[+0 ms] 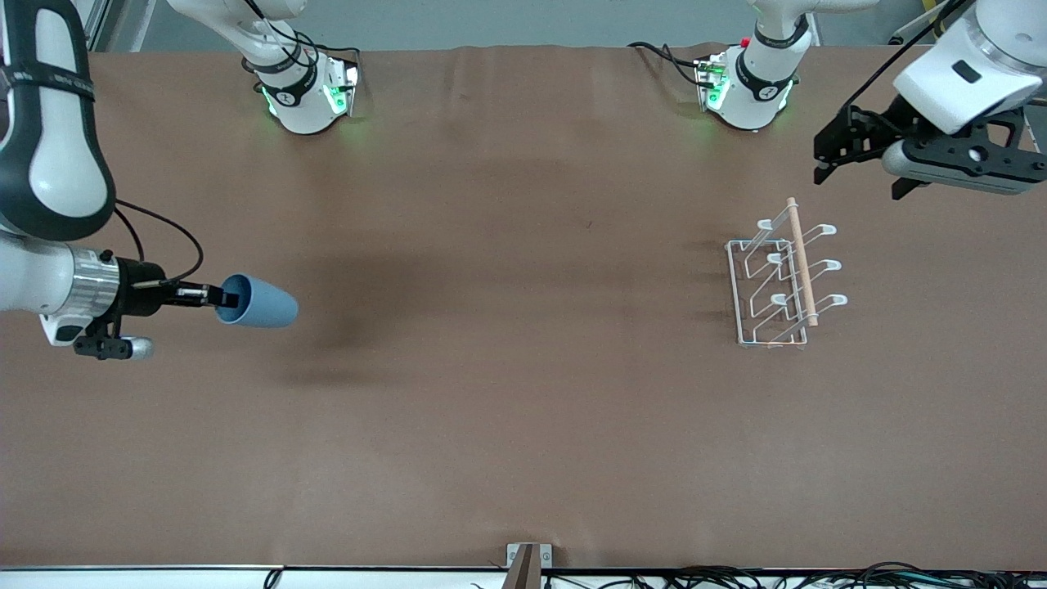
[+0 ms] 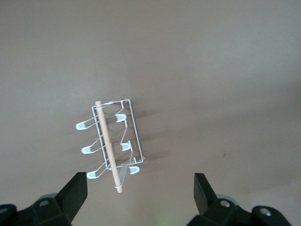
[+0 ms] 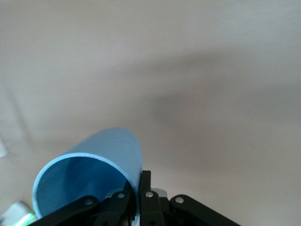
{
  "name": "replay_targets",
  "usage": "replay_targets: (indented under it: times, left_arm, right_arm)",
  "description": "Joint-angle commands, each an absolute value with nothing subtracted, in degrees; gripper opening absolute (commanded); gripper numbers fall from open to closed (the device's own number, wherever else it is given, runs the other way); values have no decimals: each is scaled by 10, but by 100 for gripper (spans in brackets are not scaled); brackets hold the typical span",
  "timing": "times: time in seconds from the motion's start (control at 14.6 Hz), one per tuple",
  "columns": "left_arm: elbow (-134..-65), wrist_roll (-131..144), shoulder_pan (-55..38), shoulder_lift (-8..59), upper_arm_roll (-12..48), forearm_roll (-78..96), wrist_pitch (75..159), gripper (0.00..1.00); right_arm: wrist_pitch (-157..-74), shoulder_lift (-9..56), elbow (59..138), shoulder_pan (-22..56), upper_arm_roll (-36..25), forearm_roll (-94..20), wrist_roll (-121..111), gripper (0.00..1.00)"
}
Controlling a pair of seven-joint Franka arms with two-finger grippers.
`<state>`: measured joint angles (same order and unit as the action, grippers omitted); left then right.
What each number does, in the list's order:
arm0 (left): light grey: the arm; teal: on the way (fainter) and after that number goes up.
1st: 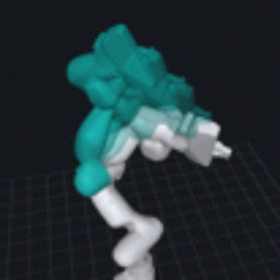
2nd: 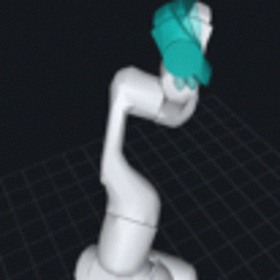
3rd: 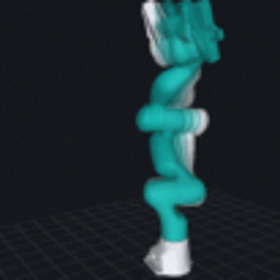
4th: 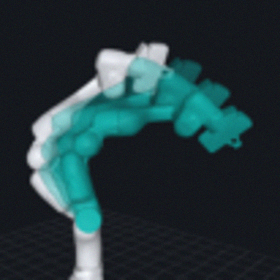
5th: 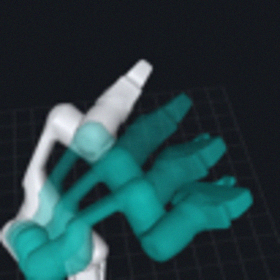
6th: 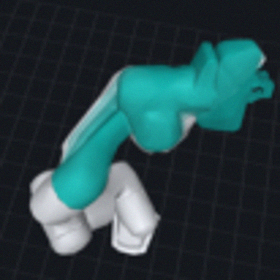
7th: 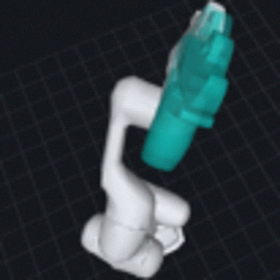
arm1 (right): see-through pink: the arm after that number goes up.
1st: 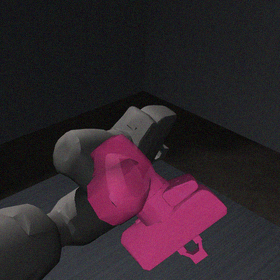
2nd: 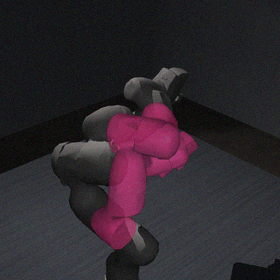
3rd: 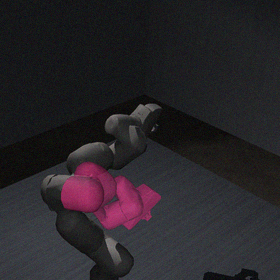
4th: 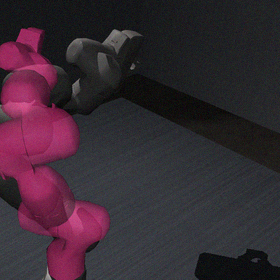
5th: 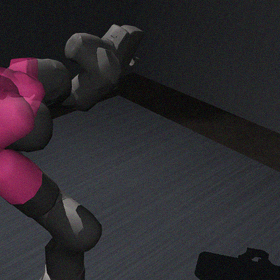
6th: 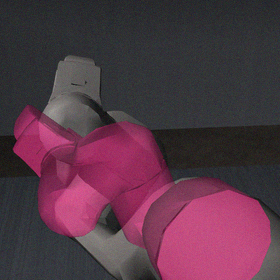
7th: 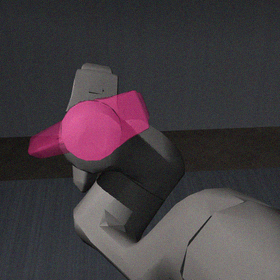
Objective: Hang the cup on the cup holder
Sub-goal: 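Carry the cup toward the middle while the left gripper reaches it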
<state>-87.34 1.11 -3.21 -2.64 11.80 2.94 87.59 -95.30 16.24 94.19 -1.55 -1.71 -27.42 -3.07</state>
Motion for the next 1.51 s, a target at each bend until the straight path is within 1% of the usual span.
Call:
replay_targets:
  times: [0.0, 0.14, 0.21, 0.27, 0.34, 0.48, 0.55, 0.75, 0.82, 0.89, 1.03, 1.1, 1.23, 1.37, 1.44]
  left_arm:
    - [-860, 5, -28, -24, 154, 31, 866, 100]
    - [-857, -1, -29, -25, 189, 33, 866, 100]
    - [-857, 0, -29, -24, 219, 36, 868, 100]
    - [-855, 3, -32, -21, 247, 44, 876, 100]
    - [-847, 4, -33, -19, 269, 47, 902, 100]
    - [-833, 13, -33, -2, 324, 47, 946, 100]
    - [-823, 16, -33, 12, 343, 48, 962, 100]
    - [-787, 42, -33, 63, 414, 47, 990, 100]
    - [-781, 42, -34, 80, 428, 47, 1022, 100]
    - [-780, 41, -44, 95, 438, 44, 1058, 100]
    - [-775, 43, -88, 126, 434, 19, 1105, 100]
    - [-767, 51, -104, 149, 434, 3, 1128, 100]
    - [-743, 60, -139, 201, 432, -36, 1169, 100]
    - [-730, 67, -169, 241, 418, -60, 1219, 100]
    - [-728, 67, -191, 256, 400, -71, 1245, 100]
  right_arm:
    - [-906, 153, 934, -10, -8, -364, -35, 2]
    - [-893, 148, 935, -4, -4, -419, -42, 2]
    - [-892, 148, 935, 3, -4, -440, -53, 2]
    - [-886, 149, 936, 5, -1, -461, -86, 3]
    - [-875, 151, 939, 12, 2, -479, -125, 4]
    - [-871, 162, 945, 22, 2, -528, -149, 3]
    - [-872, 170, 946, 24, 2, -551, -150, 2]
    - [-868, 209, 946, 32, 3, -640, -151, 0]
    - [-867, 215, 946, 44, 3, -656, -149, 0]
    - [-866, 221, 946, 53, 3, -685, -149, 0]
    - [-865, 234, 946, 55, 3, -741, -148, 0]
    - [-862, 237, 946, 57, 4, -750, -152, 0]
    - [-824, 260, 944, 63, 4, -786, -176, 0]
    - [-811, 265, 946, 69, 3, -789, -194, 1]
    - [-809, 270, 947, 69, 3, -788, -199, 1]
